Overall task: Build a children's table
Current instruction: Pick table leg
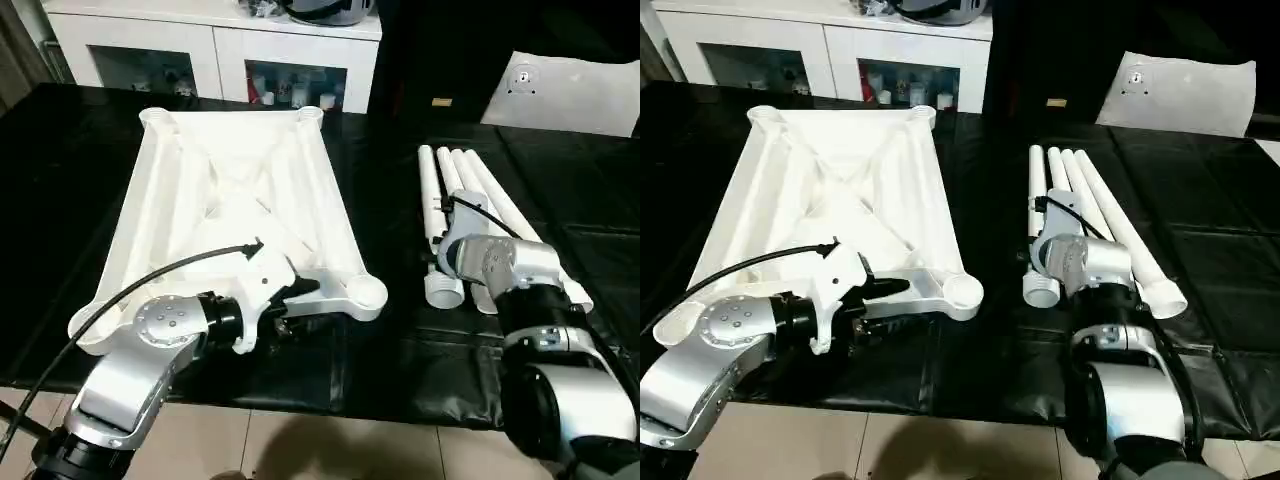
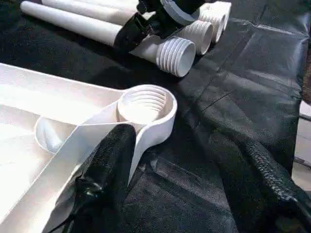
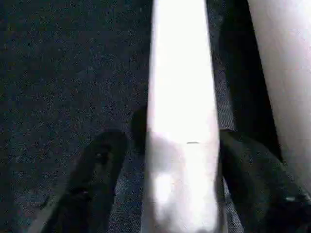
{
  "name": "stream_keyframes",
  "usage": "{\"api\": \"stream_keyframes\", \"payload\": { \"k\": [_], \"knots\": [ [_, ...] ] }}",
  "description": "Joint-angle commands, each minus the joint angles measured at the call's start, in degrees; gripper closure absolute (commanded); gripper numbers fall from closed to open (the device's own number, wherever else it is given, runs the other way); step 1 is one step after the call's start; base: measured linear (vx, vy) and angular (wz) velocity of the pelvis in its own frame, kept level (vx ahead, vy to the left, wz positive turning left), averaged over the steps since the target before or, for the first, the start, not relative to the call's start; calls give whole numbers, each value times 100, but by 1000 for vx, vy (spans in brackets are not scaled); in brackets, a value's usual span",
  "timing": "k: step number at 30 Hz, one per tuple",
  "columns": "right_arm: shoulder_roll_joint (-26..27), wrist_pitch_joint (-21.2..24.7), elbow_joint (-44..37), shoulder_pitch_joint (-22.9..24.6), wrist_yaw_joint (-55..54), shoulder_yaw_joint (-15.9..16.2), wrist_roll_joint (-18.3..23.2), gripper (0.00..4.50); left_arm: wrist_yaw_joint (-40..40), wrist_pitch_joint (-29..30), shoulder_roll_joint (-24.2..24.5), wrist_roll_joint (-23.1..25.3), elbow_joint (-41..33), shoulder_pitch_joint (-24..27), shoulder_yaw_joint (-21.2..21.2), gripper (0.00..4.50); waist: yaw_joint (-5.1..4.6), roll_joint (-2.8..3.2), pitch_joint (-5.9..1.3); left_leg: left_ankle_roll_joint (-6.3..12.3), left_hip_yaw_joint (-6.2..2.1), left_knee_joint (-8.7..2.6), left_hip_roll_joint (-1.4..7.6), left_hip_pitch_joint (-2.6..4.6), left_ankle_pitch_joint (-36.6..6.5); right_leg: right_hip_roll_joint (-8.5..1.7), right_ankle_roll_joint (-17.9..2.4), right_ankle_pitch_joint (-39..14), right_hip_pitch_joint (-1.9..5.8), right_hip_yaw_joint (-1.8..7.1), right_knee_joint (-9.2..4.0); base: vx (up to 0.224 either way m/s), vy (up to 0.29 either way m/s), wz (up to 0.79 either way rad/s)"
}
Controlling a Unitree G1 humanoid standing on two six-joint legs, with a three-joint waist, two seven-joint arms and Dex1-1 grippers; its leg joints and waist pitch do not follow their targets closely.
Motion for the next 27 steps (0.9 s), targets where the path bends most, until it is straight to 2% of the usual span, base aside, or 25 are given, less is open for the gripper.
{"api": "stream_keyframes", "payload": {
  "k": [1, 10, 11, 14, 15, 17, 18, 20, 22, 23, 25, 26, 27],
  "knots": [
    [-45, 48, 149, -70, 32, -82, 47, 164, -5, 50, 32, -3, -113, -78, -58, 166, 20, 31, -363, 6, -32, -361, 252, -3, -71, -400, -1306, 314, 318, 280, -309, 0, 0, 0],
    [-77, -125, 300, -96, -55, -221, 118, 231, 81, -41, 37, 16, -80, -101, -86, 166, 25, 33, -364, -2, -29, -360, 257, 3, -92, -402, -1304, 281, 312, 278, -309, 0, 0, 0],
    [-78, -160, 297, -100, -81, -247, 123, 250, 99, -75, 33, 40, -64, -107, -87, 166, 25, 31, -366, -3, -29, -358, 252, -2, -95, -400, -1301, 286, 316, 276, -309, 0, 0, 0],
    [-88, -239, 203, -139, -15, -347, 206, 261, 298, -225, -39, 195, 51, -151, -62, 166, 21, 32, -370, 13, -30, -354, 252, -5, -103, -398, -1289, 313, 324, 277, -310, 0, 0, 0],
    [-90, -255, 165, -153, 28, -371, 244, 261, 327, -253, -56, 209, 83, -163, -54, 166, 26, 74, -371, 14, -36, -353, 251, -4, -103, -400, -1295, 327, 321, 277, -306, 0, 0, 0],
    [-97, -281, 86, -166, 73, -424, 313, 264, 354, -282, -69, 219, 121, -183, -55, 166, 28, 53, -380, 27, -32, -349, 254, 1, -64, -400, -1323, 408, 324, 273, -303, 0, 0, 0],
    [-91, -374, 14, -158, 115, -469, 365, 264, 372, -321, -88, 220, 139, -188, -46, 166, 28, 53, -379, 32, -34, -350, 256, -4, -47, -400, -1332, 433, 325, 272, -299, 0, 0, 0],
    [-1, -917, -282, -95, 315, -667, 584, 264, 436, -344, -149, 195, 181, -231, -6, 166, 37, 51, -394, 77, -32, -338, 262, -15, 1, -412, -1359, 591, 336, 276, -282, 0, 0, 0],
    [44, -1086, -700, -40, 512, -812, 796, 265, 573, -286, -307, 58, 289, -371, 165, 166, 43, 70, -390, 145, -26, -333, 257, -16, 51, -403, -1373, 702, 333, 279, -283, 0, 0, 0],
    [44, -1226, -917, 24, 695, -739, 814, 265, 663, -205, -378, 17, 339, -444, 243, 166, 52, 77, -408, 169, -37, -329, 259, -7, 111, -397, -1393, 790, 342, 273, -270, 0, 0, 0],
    [45, -1418, -1188, 113, 929, -629, 826, 265, 783, -80, -466, -30, 401, -538, 341, 166, 57, 63, -400, 200, -28, -328, 257, -12, 90, -390, -1428, 865, 338, 271, -279, 0, 0, 0],
    [95, -1554, -1542, 229, 1098, -616, 936, 265, 986, 293, -625, -158, 501, -710, 531, 166, 56, 94, -395, 203, -27, -328, 259, -8, 20, -395, -1441, 849, 336, 275, -286, 0, 0, 0],
    [93, -1632, -1656, 292, 1196, -574, 951, 265, 1044, 305, -680, -184, 569, -796, 594, 166, 61, 118, -390, 194, -30, -330, 259, -4, -10, -395, -1441, 821, 336, 275, -289, 0, 0, 0]
  ]
}}
